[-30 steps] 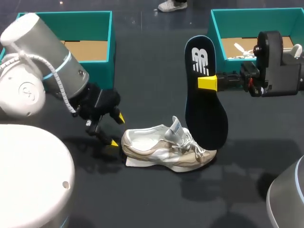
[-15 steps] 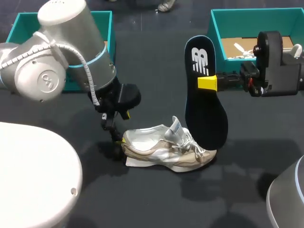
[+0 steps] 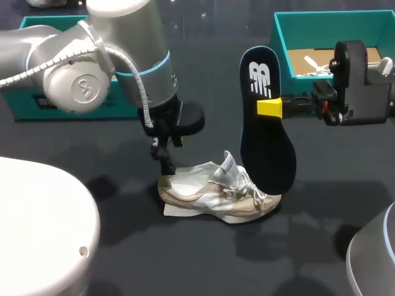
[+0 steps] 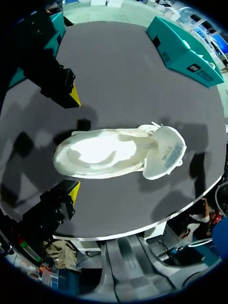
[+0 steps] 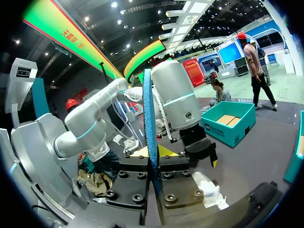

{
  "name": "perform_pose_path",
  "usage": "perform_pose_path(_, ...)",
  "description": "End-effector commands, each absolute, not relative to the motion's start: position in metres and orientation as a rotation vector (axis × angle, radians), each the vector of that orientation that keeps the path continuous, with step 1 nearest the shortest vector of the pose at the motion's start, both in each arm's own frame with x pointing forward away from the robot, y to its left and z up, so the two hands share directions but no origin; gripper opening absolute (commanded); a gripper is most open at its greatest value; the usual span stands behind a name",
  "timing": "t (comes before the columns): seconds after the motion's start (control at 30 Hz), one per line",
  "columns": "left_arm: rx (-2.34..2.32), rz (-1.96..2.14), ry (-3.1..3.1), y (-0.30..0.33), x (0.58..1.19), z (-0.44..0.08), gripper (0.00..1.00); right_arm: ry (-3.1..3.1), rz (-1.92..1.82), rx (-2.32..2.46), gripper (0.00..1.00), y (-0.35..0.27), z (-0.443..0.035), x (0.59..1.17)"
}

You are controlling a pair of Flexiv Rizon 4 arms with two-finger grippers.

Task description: Take the shoe out of the shoebox, open the shoe tongue, remove and reinsert the insole, then place the shoe into the shoebox

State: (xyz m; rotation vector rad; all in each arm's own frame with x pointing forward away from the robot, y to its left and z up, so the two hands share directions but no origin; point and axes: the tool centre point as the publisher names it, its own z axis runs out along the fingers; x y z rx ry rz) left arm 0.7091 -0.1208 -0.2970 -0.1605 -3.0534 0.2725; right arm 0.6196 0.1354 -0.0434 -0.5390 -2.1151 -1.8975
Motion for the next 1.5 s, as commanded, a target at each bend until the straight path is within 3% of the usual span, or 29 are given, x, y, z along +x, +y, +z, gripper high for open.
perform_pose_path(0.03,-0.178,0.171,-3.061,-0.15,0.718,-0.309,1.0,-2.115,-1.897,-0.541,0.0,0.138,-0.044,0.62)
perform_pose_path(0.4,-0.156,0.175,-3.085,-0.184,0.731,-0.338,1.0,-2.115,-1.897,-0.541,0.0,0.138,-0.044,0.62)
perform_pose_path(0.57,-0.137,0.161,-3.067,-0.187,0.734,-0.351,0.86,-2.115,-1.897,-0.541,0.0,0.138,-0.044,0.62)
perform_pose_path(0.87,-0.104,0.142,-3.036,-0.189,0.726,-0.369,0.71,-2.115,-1.897,-0.541,0.0,0.138,-0.044,0.62)
perform_pose_path(1.0,-0.098,0.129,-3.028,-0.19,0.722,-0.374,0.51,-2.115,-1.897,-0.541,0.0,0.138,-0.044,0.62)
perform_pose_path(1.07,-0.096,0.128,-3.022,-0.19,0.721,-0.375,0.45,-2.115,-1.897,-0.541,0.0,0.138,-0.044,0.62)
perform_pose_path(1.37,-0.101,0.118,-3.003,-0.186,0.713,-0.379,0.44,-2.115,-1.897,-0.541,0.0,0.138,-0.044,0.62)
perform_pose_path(1.5,-0.096,0.112,-3.006,-0.186,0.71,-0.381,0.38,-2.115,-1.897,-0.541,0.0,0.138,-0.044,0.62)
